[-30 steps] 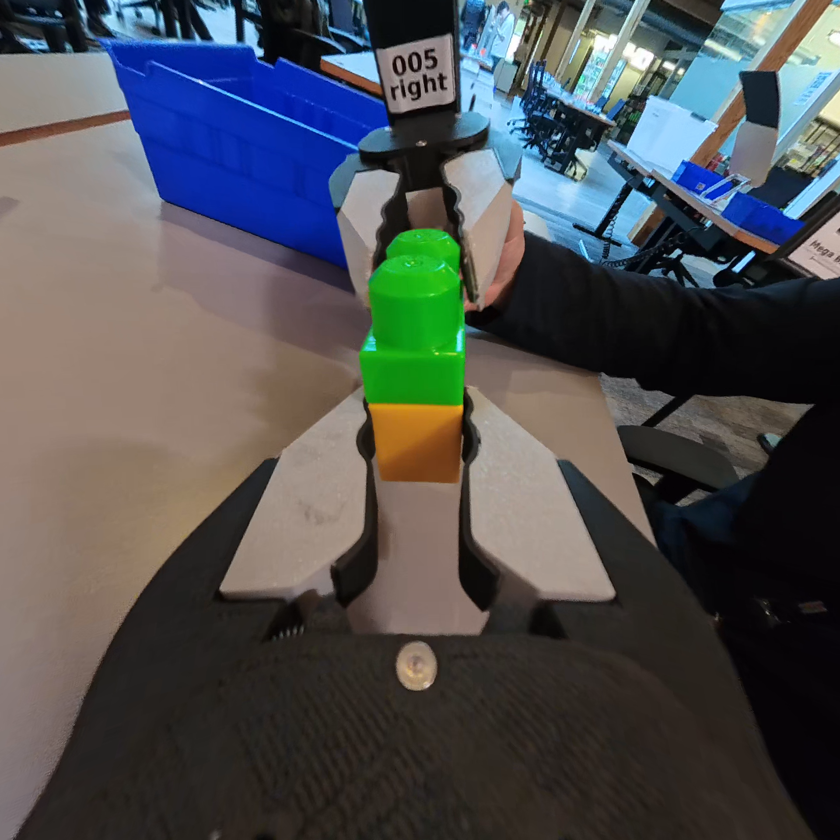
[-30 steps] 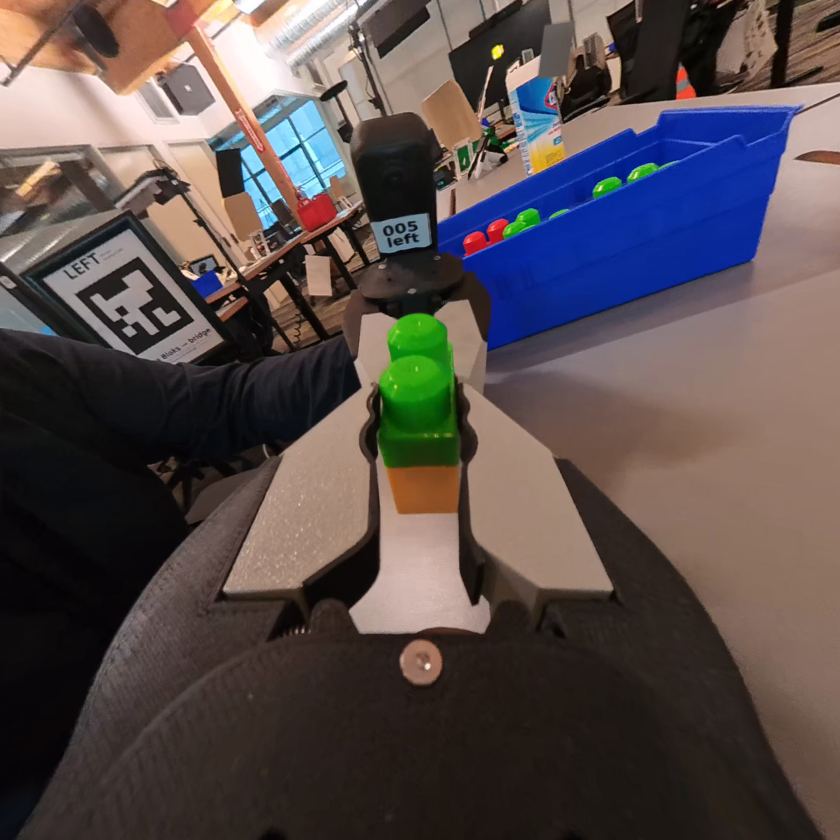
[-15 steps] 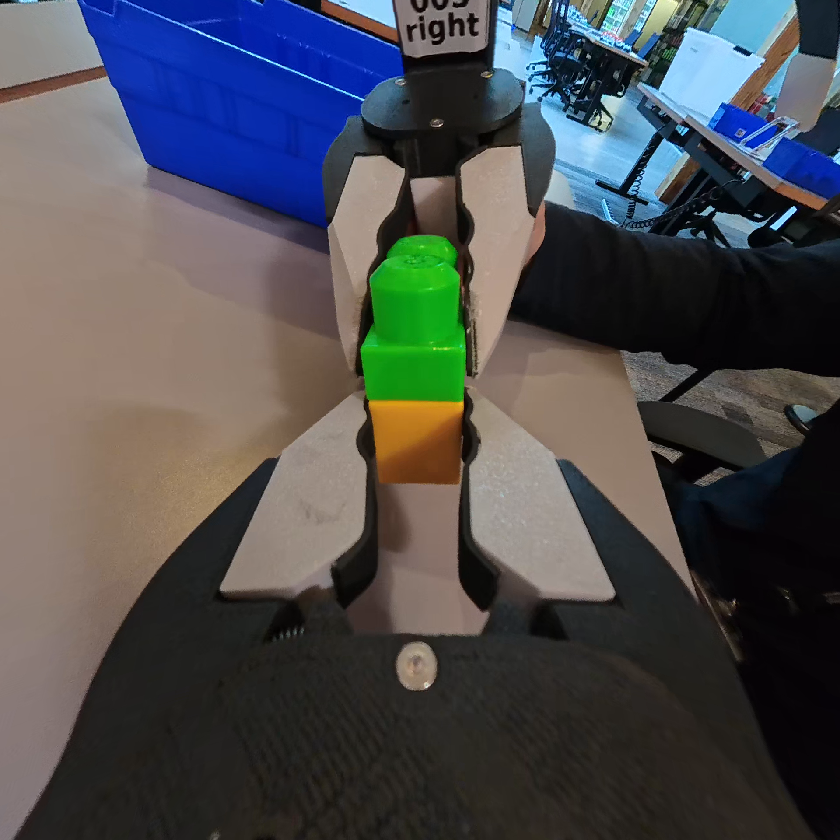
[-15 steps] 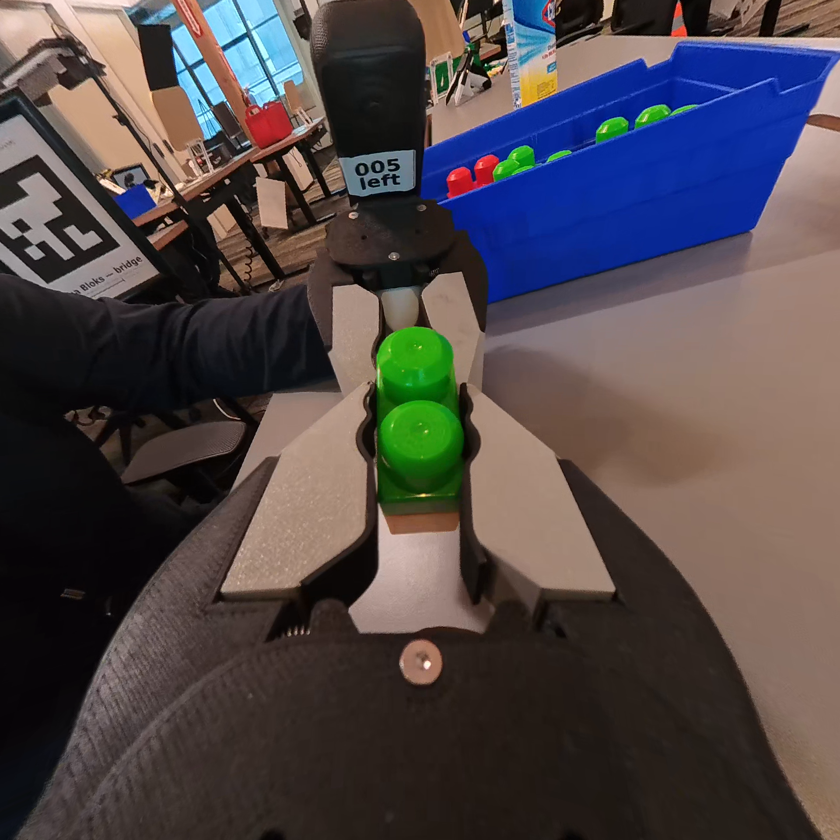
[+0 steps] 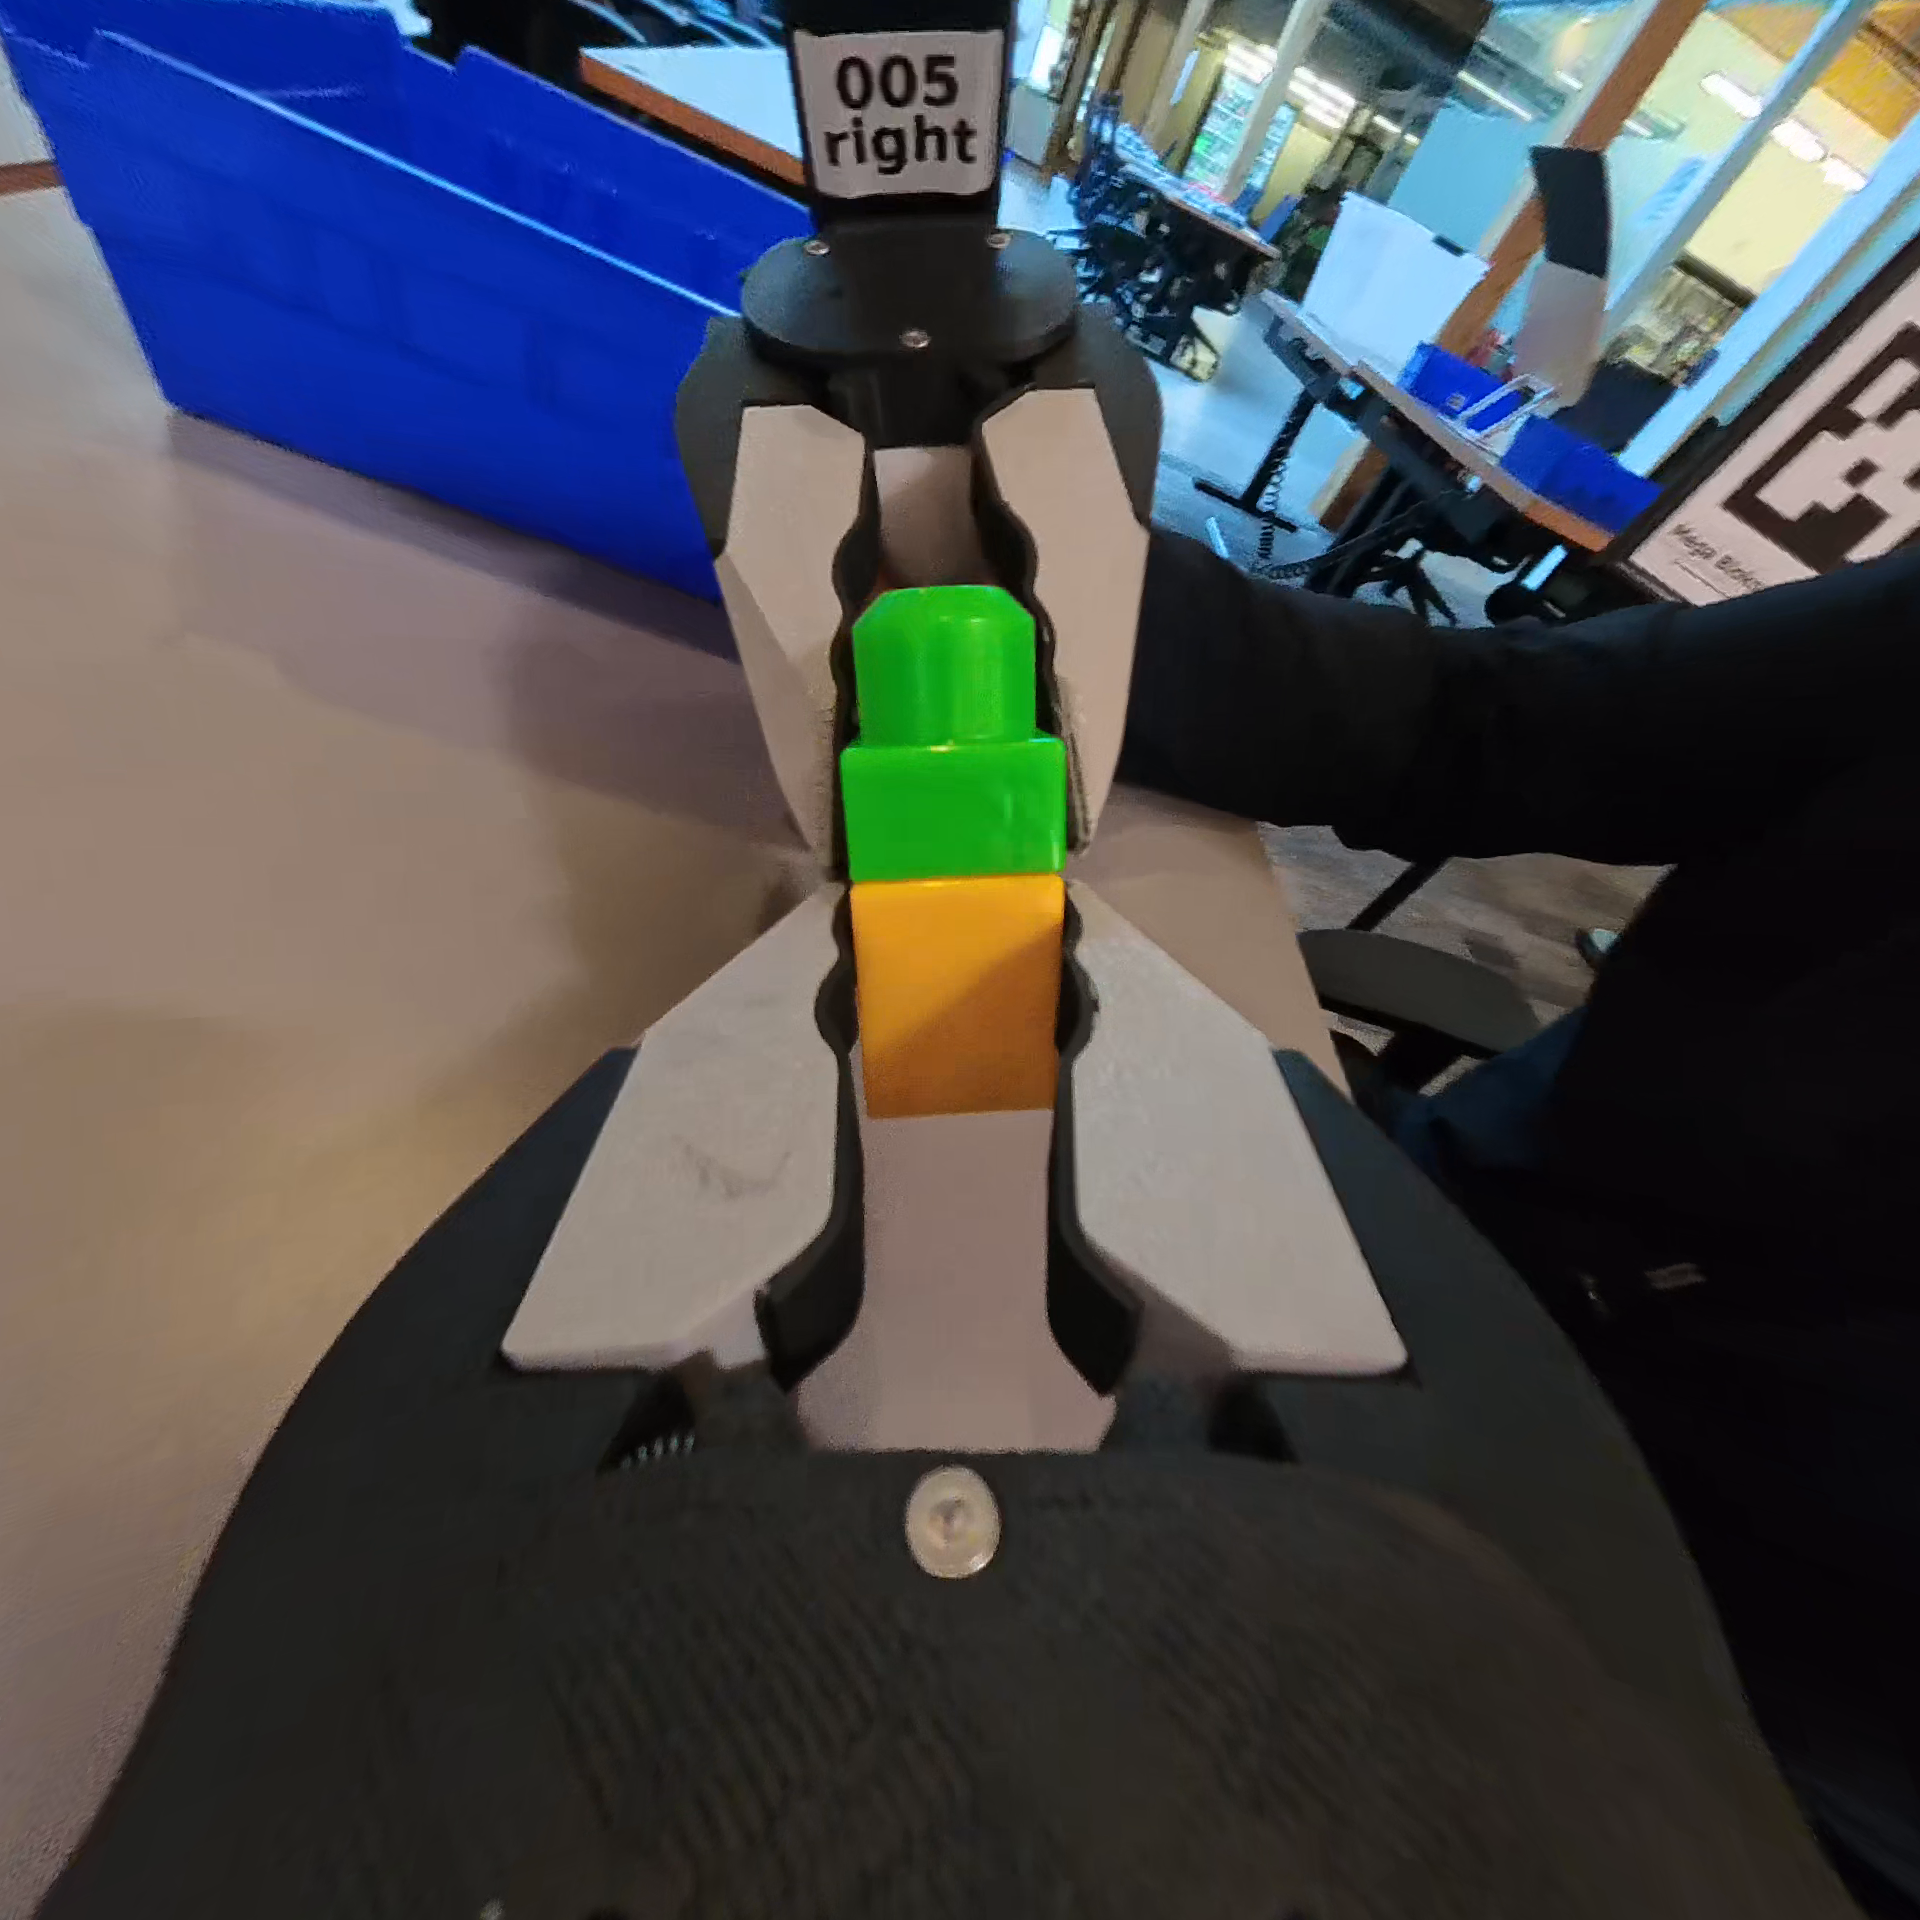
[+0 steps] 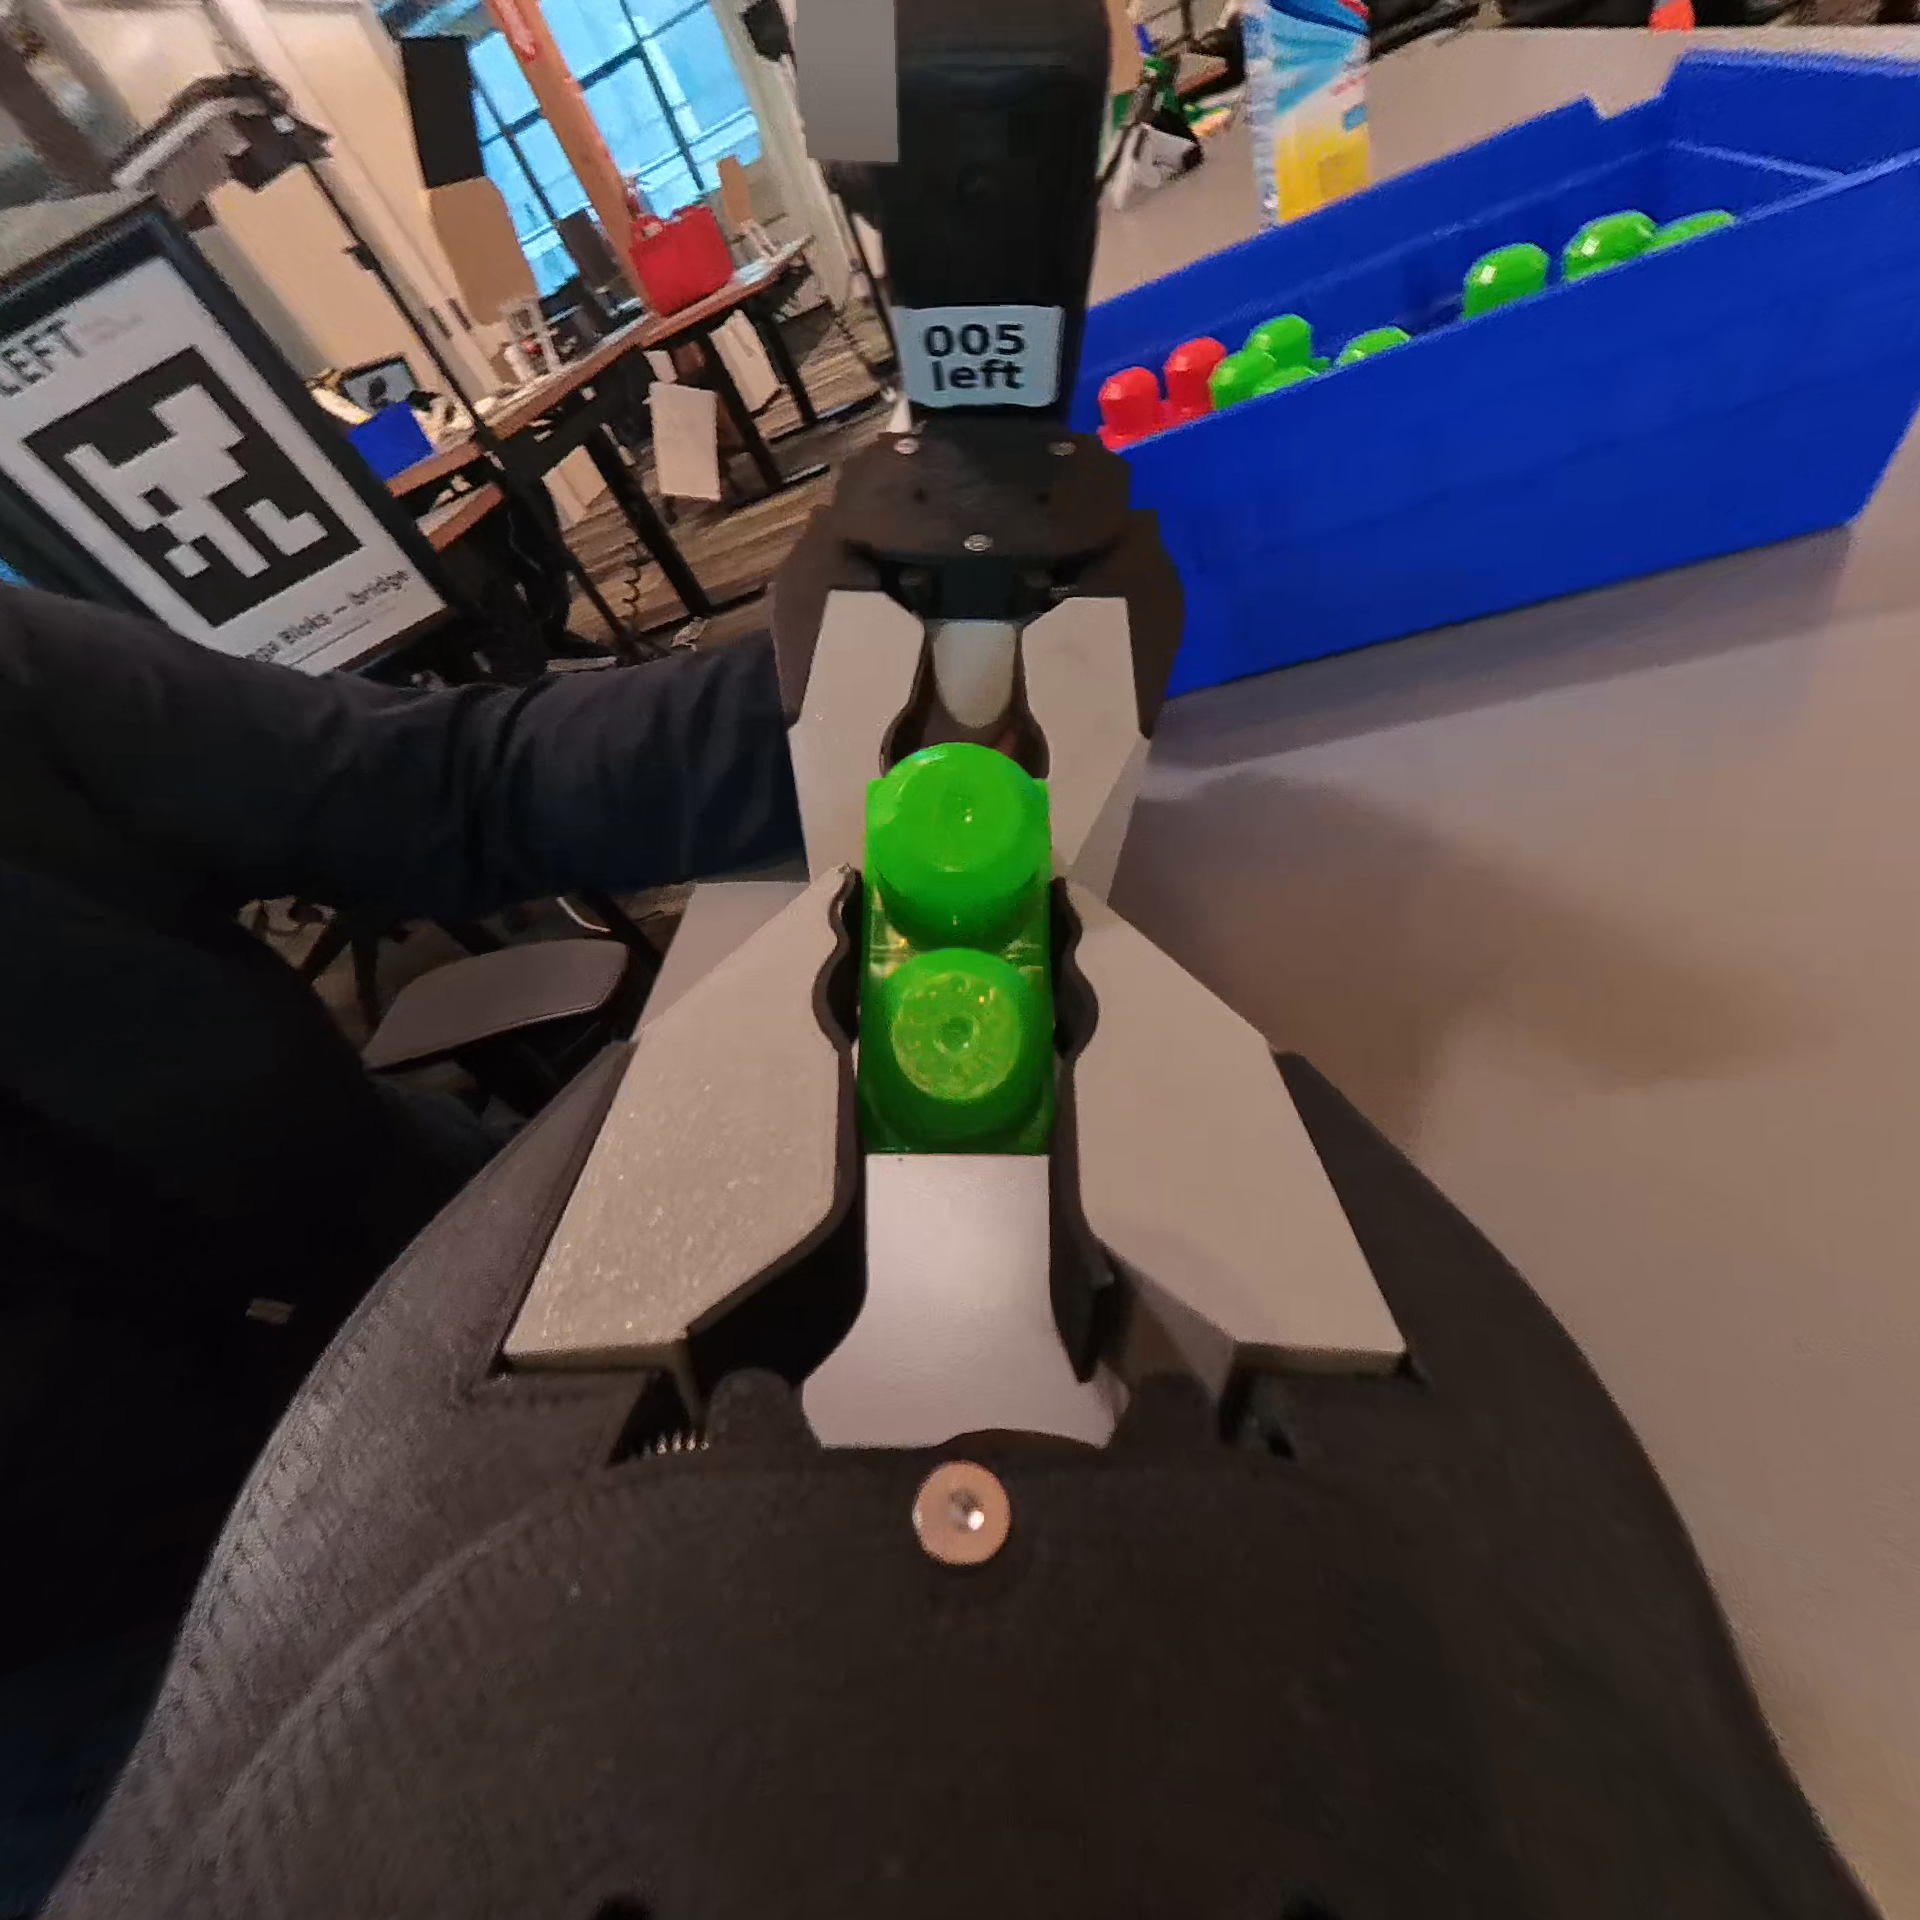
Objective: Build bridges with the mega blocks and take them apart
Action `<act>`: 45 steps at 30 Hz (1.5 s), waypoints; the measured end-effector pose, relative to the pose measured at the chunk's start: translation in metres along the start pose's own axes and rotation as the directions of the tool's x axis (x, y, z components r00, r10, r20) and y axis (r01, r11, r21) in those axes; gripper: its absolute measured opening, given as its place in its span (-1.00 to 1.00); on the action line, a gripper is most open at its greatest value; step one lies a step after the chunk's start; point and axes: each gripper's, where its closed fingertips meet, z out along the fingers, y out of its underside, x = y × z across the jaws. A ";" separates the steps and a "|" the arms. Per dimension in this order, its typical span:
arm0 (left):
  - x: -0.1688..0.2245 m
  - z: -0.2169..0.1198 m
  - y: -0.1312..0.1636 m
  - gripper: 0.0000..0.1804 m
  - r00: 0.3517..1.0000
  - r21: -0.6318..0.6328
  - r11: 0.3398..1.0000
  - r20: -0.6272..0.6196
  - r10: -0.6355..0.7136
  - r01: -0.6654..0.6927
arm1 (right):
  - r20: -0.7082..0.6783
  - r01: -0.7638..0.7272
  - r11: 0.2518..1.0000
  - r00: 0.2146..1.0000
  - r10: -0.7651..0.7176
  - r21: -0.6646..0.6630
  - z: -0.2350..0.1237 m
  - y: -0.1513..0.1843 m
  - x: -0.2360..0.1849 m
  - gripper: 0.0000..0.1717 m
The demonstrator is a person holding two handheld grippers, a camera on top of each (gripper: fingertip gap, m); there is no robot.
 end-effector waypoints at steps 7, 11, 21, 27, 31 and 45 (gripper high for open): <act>0.010 0.000 0.000 -0.62 0.998 0.013 1.000 -0.068 -0.011 0.012 | 0.023 0.053 0.999 0.998 -0.053 0.000 0.001 -0.002 -0.010 -0.63; -0.001 0.001 0.000 -0.62 1.000 0.009 1.000 0.001 -0.001 0.001 | -0.020 0.013 1.000 1.000 -0.013 -0.001 -0.001 -0.001 0.000 -0.63; -0.003 0.000 0.004 -0.62 0.999 -0.013 0.999 -0.001 -0.038 0.038 | -0.037 0.004 1.000 0.999 -0.005 -0.021 0.000 0.002 0.004 -0.63; 0.010 0.001 0.000 -0.62 0.992 0.028 0.997 -0.106 -0.064 0.067 | 0.021 0.030 1.000 0.999 -0.031 0.008 -0.002 -0.004 -0.009 -0.63; -0.004 0.002 -0.004 -0.62 1.000 0.039 0.999 0.009 -0.013 0.012 | -0.037 0.019 1.000 0.999 -0.018 0.016 -0.006 -0.005 0.002 -0.63; 0.008 -0.003 -0.011 -0.62 0.995 0.077 0.995 -0.083 -0.059 0.066 | 0.013 0.015 0.997 1.000 -0.016 0.075 -0.010 -0.015 -0.008 -0.63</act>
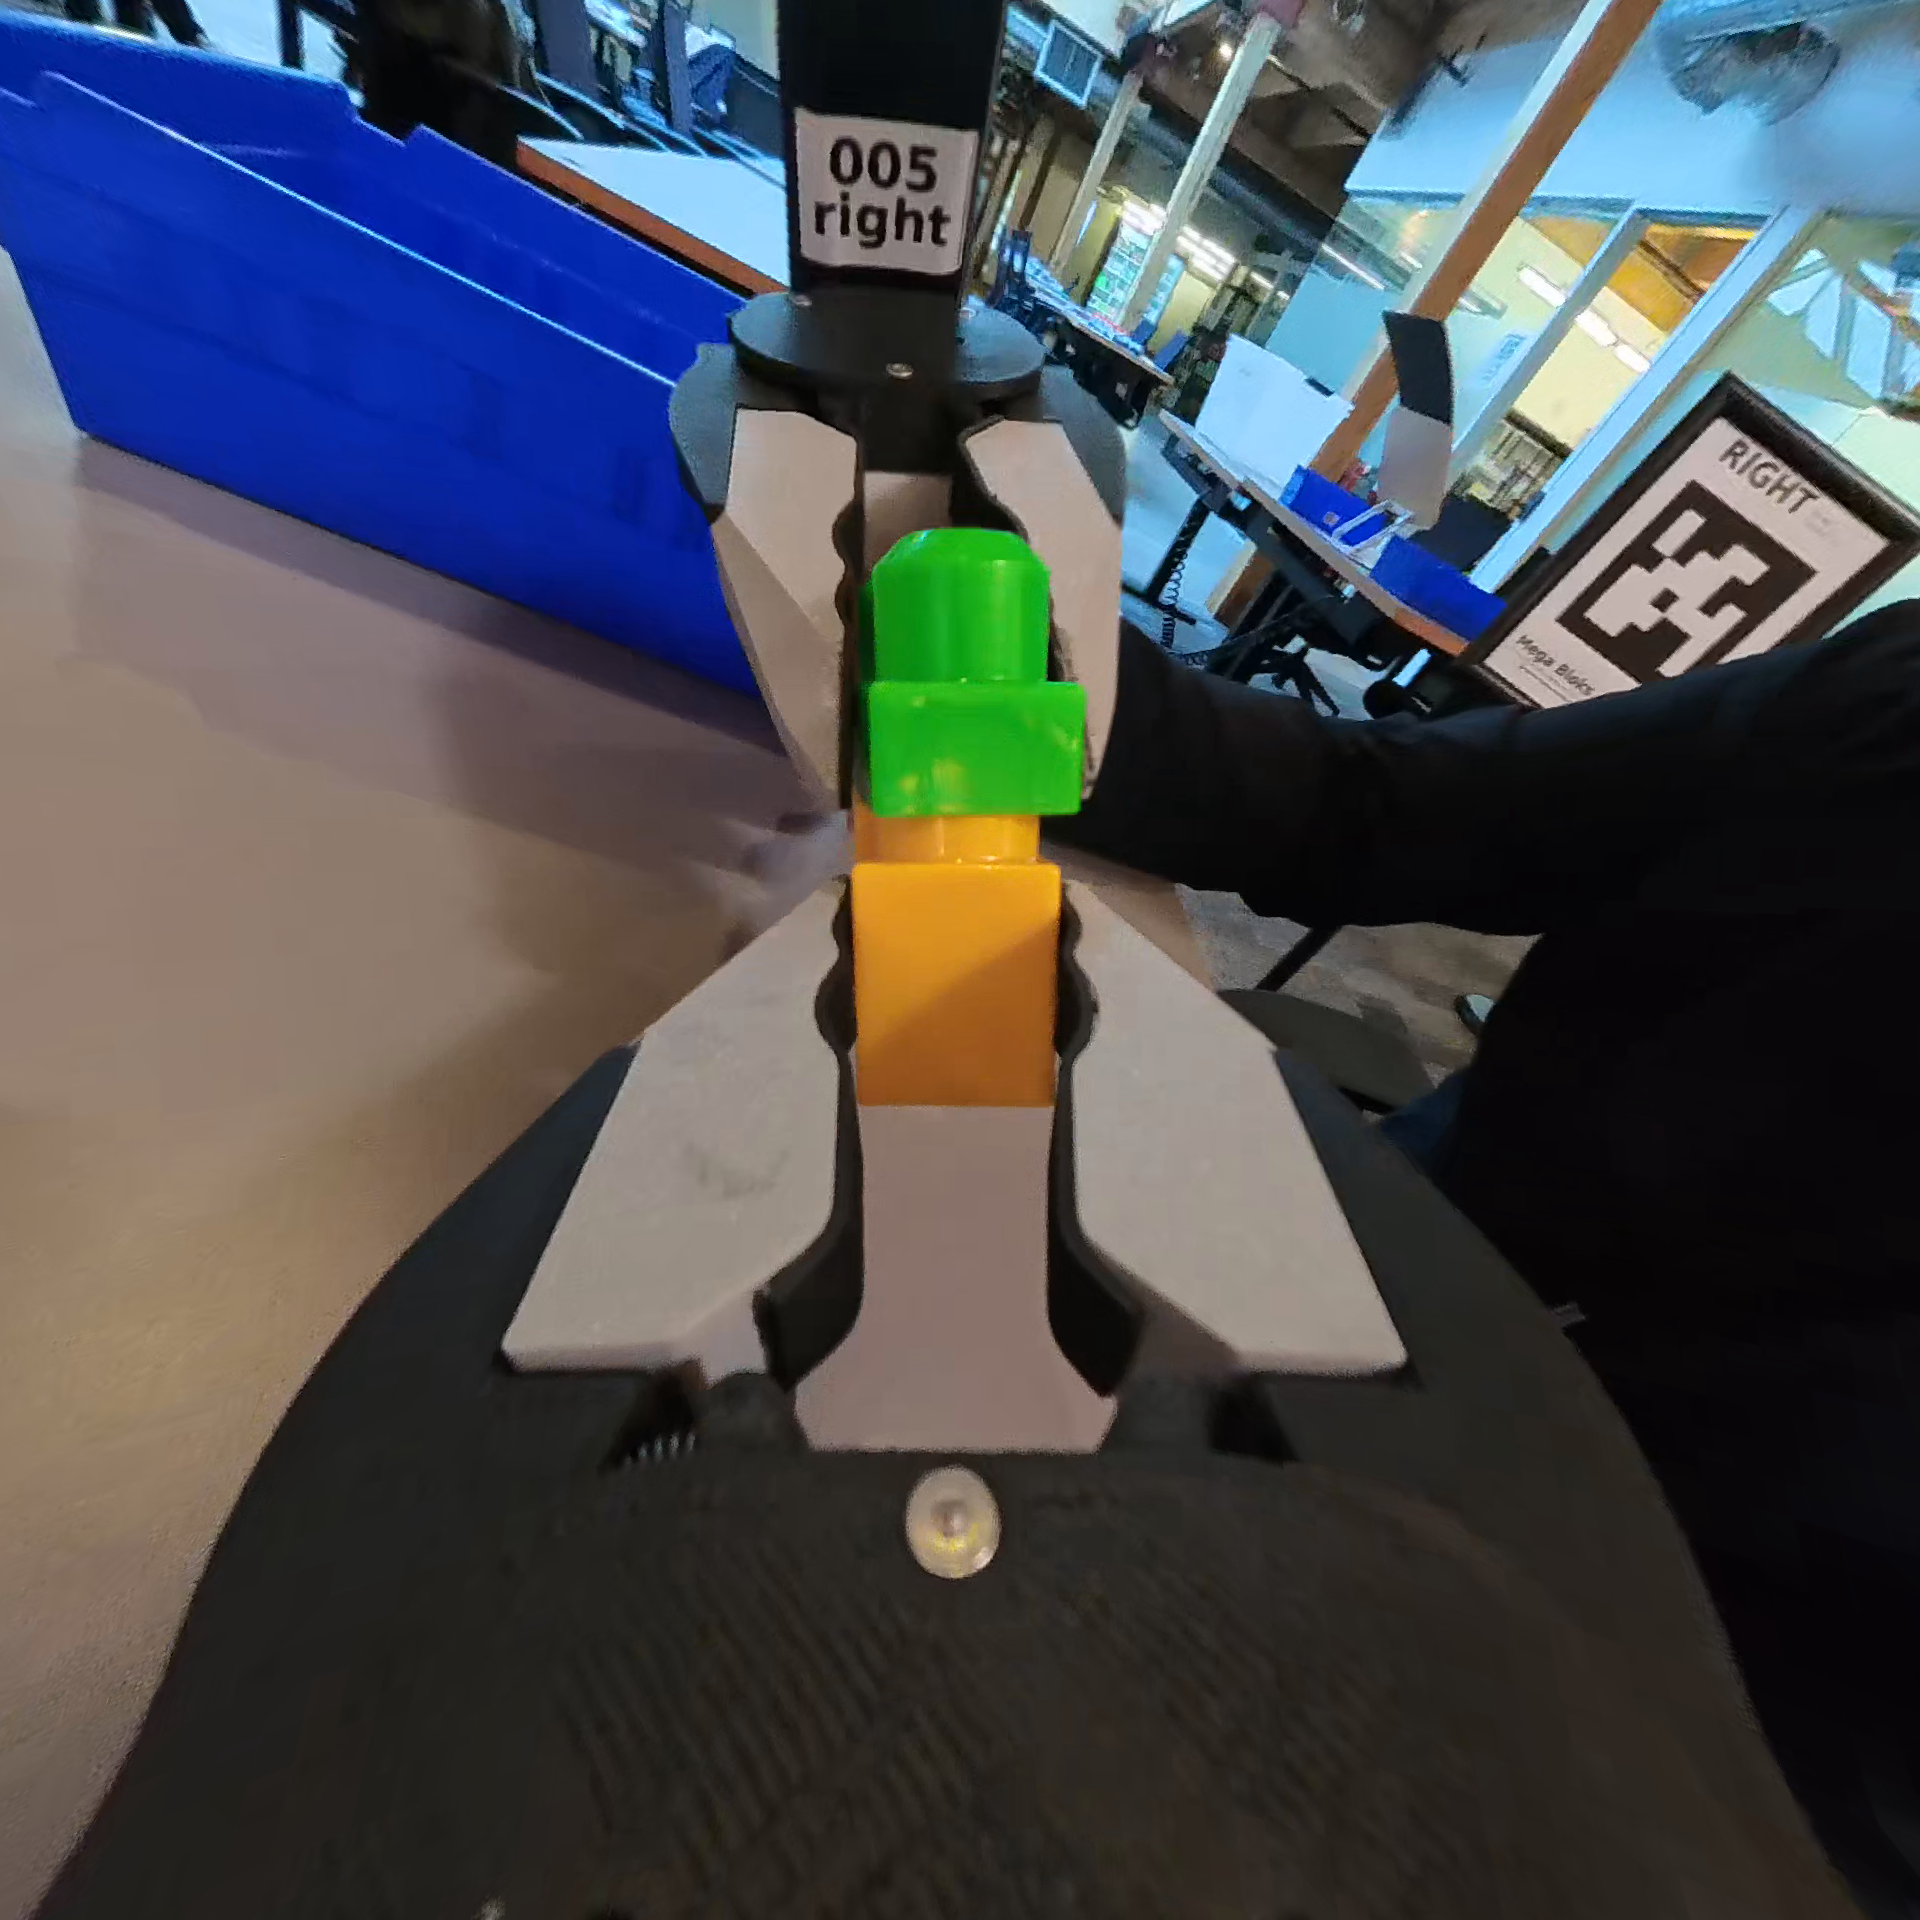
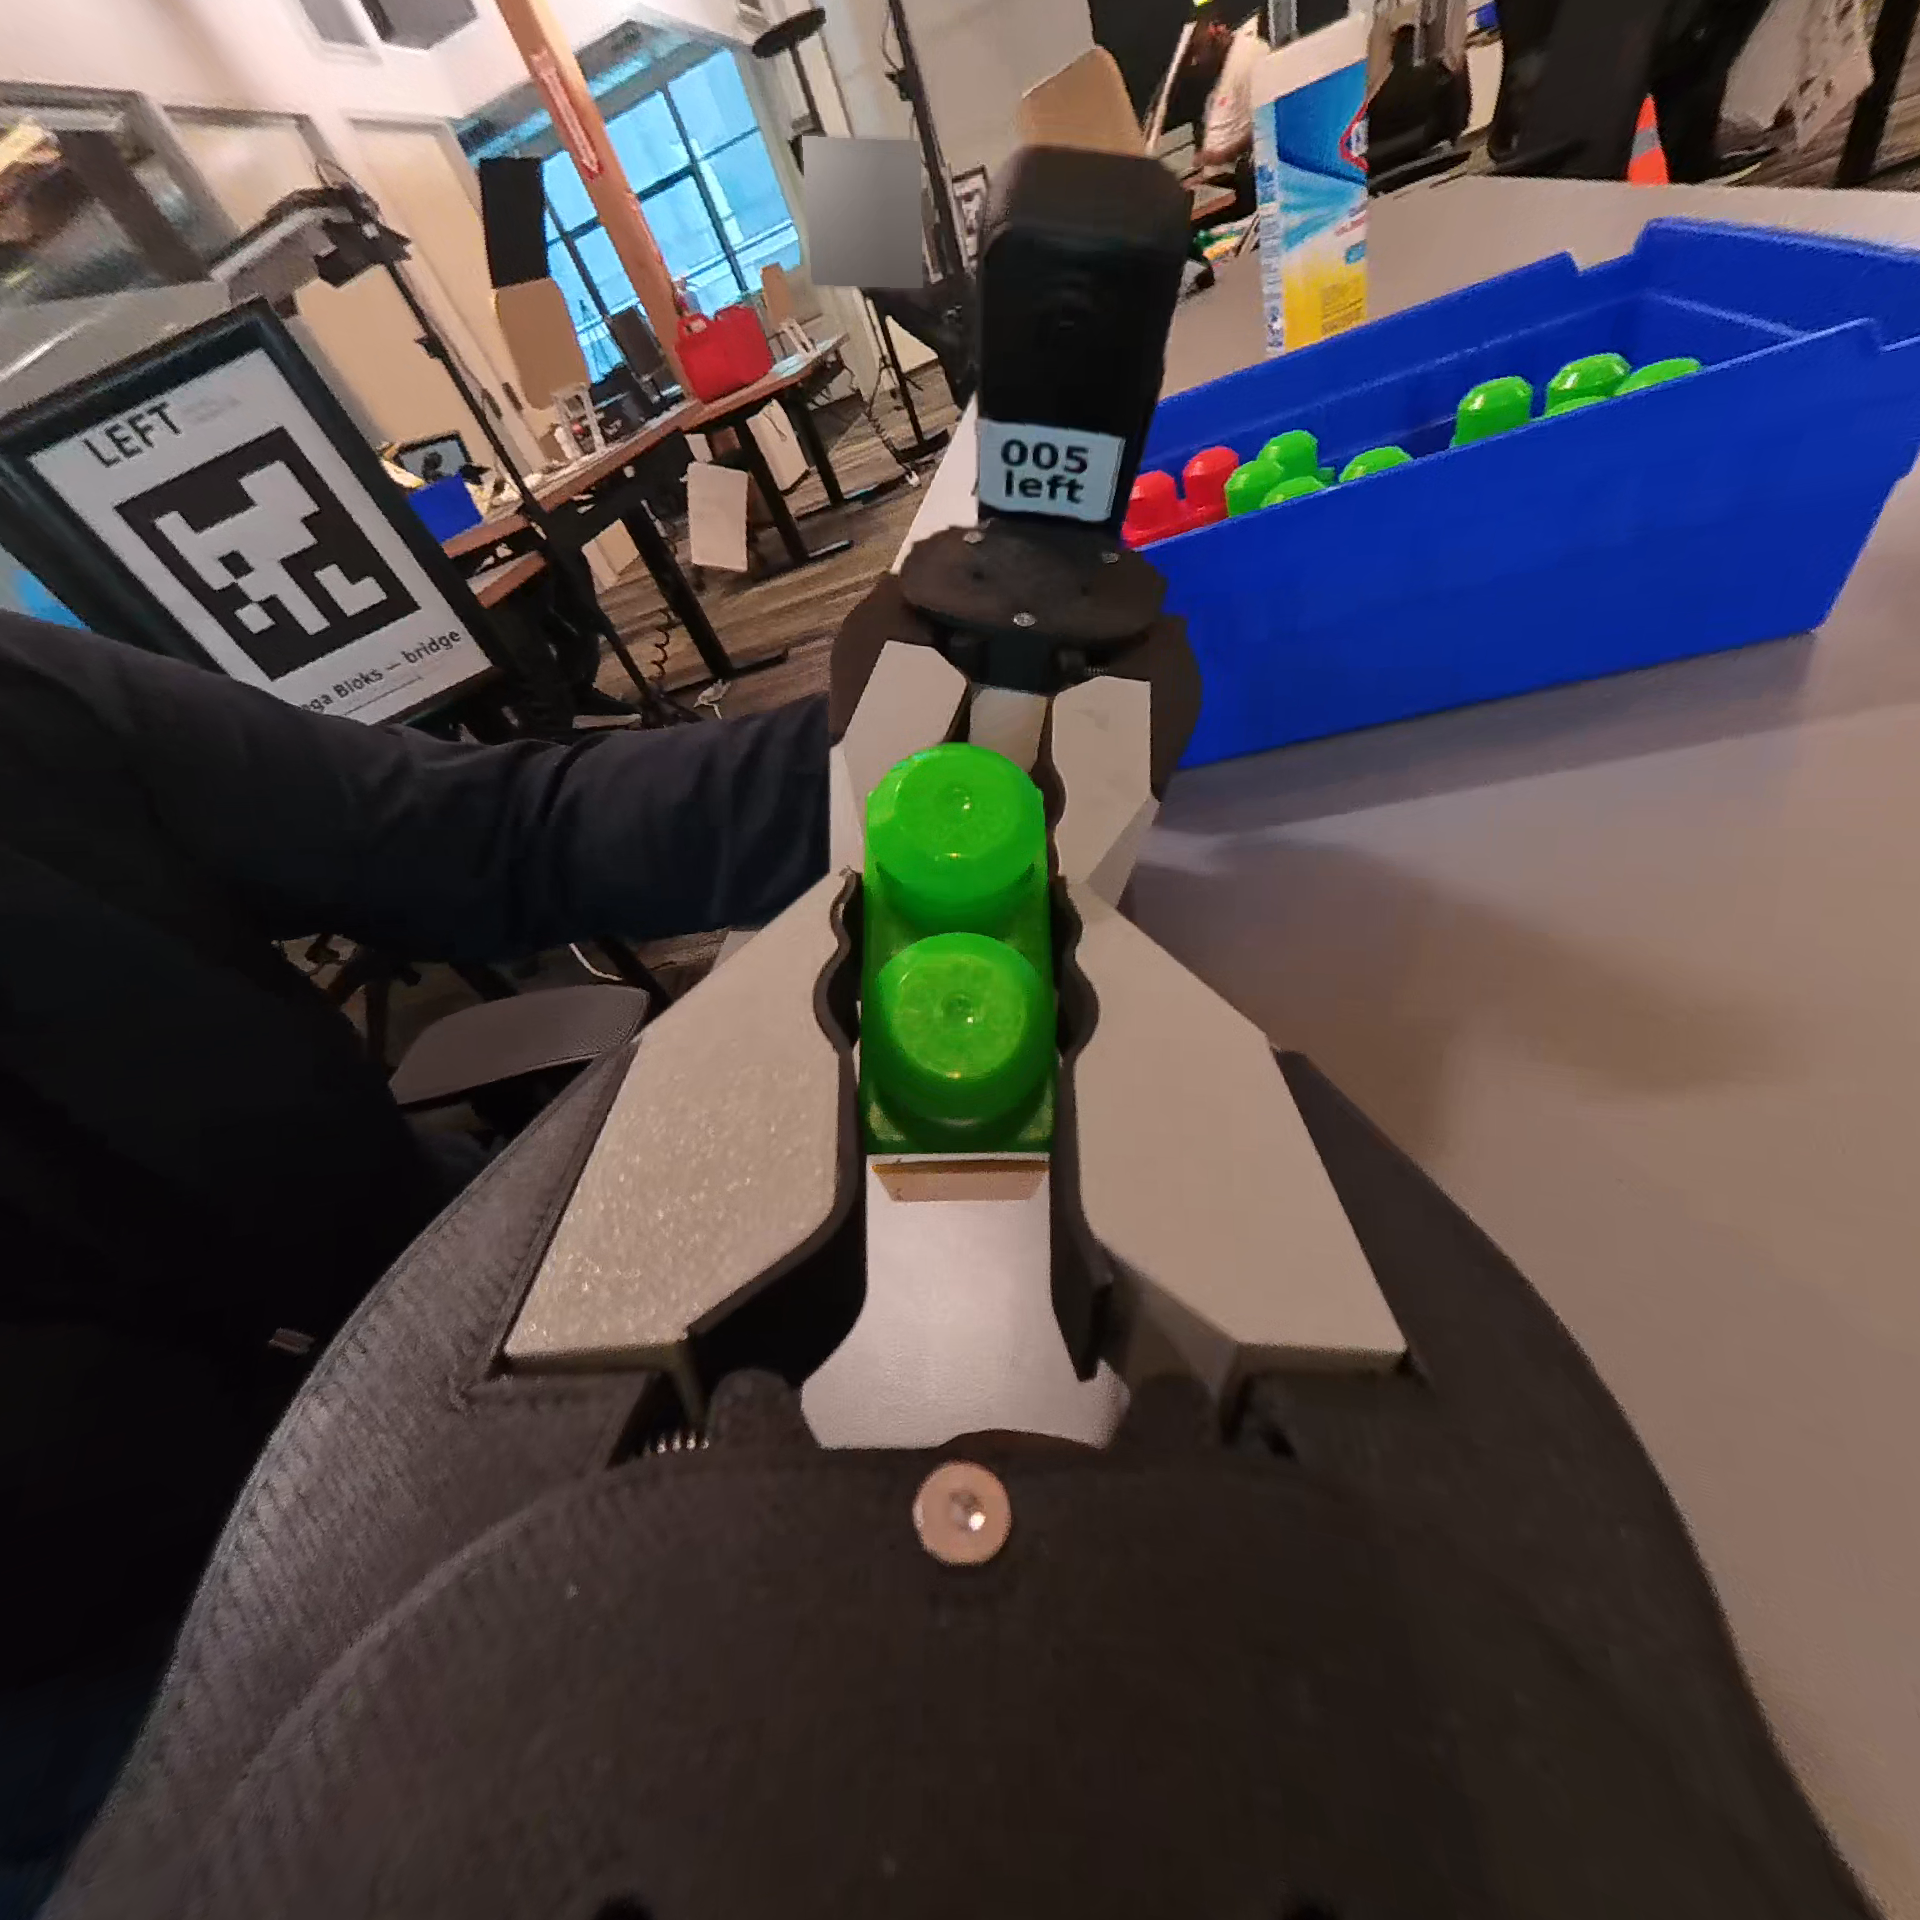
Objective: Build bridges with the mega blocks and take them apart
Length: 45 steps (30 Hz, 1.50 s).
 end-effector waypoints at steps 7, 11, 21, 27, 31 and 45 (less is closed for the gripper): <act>-0.015 0.000 0.007 -0.62 0.995 -0.045 0.999 0.096 0.034 -0.029 | -0.083 -0.010 0.999 0.996 0.013 0.038 -0.013 -0.006 0.016 -0.63; -0.020 0.002 0.011 -0.62 0.990 -0.069 0.997 0.131 0.053 -0.044 | -0.129 0.009 1.000 0.992 -0.006 0.022 -0.015 -0.005 0.021 -0.62; -0.045 -0.001 0.020 -0.62 0.956 -0.128 0.990 0.278 0.095 -0.061 | -0.189 -0.005 0.999 0.982 0.012 0.036 -0.022 -0.007 0.032 -0.63; -0.059 -0.002 0.030 -0.63 0.924 -0.205 0.977 0.361 0.129 -0.056 | -0.195 -0.017 0.999 0.980 0.027 0.052 -0.025 -0.008 0.035 -0.62; -0.058 -0.001 0.031 -0.62 0.924 -0.211 0.975 0.357 0.137 -0.063 | -0.193 -0.018 0.999 0.981 0.026 0.045 -0.023 -0.006 0.035 -0.62; -0.057 0.000 0.030 -0.63 0.924 -0.207 0.976 0.357 0.138 -0.066 | -0.198 -0.004 0.998 0.980 0.016 0.059 -0.024 -0.011 0.032 -0.63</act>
